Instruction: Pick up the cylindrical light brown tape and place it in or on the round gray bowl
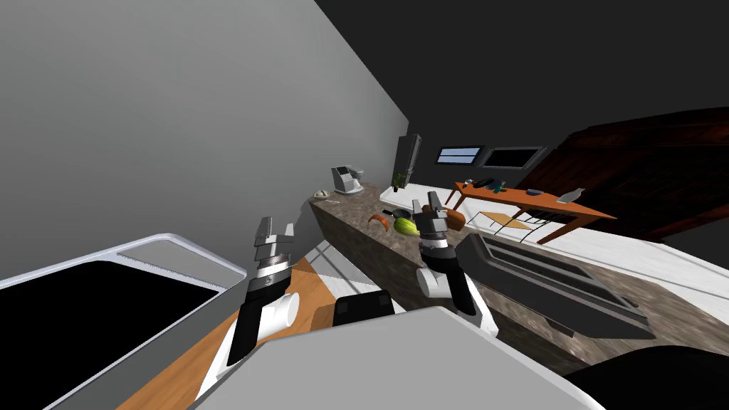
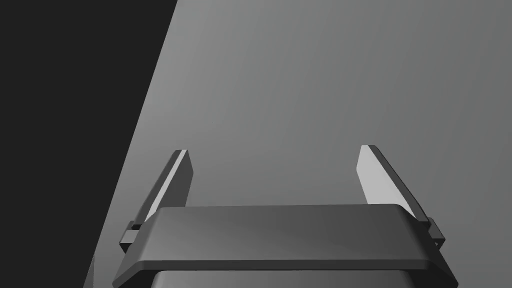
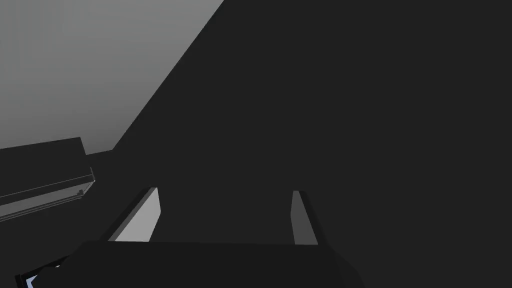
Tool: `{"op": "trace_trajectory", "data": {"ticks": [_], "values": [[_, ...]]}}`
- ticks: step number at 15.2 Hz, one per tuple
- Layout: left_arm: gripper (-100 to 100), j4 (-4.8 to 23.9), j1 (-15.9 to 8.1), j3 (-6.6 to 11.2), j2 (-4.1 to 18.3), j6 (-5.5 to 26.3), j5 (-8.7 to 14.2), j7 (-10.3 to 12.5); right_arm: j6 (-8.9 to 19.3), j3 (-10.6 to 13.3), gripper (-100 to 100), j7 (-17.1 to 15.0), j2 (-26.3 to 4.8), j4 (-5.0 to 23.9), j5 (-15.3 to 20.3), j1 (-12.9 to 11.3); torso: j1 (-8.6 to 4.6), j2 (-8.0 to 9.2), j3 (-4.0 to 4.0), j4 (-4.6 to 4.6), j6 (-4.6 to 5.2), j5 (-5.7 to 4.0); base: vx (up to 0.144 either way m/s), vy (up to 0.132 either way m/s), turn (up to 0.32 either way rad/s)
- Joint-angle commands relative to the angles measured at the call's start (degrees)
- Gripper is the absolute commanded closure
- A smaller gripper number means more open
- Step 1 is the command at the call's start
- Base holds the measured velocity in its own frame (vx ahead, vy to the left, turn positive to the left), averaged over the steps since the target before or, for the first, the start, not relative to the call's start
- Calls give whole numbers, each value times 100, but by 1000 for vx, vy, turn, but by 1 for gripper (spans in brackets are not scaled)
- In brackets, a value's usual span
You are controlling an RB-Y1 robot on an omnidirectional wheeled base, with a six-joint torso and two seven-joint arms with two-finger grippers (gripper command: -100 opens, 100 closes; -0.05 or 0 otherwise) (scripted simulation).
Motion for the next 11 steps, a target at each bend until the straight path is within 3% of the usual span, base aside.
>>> {"op": "trace_trajectory", "data": {"ticks": [1,6,11], "values": [[0,0,0,0,0,0,0,0,78,-17,-100,51,-214,59,188,-6,0,0,0,0,0,0,6,9,24],[0,0,0,0,0,0,0,0,356,-77,-100,233,-477,267,784,-27,12,-9,-5,-2,-1,2,19,31,40],[0,0,0,0,0,0,0,0,558,-120,-100,366,-543,413,1352,-40,12,-11,-6,-3,-1,2,22,29,37]]}}
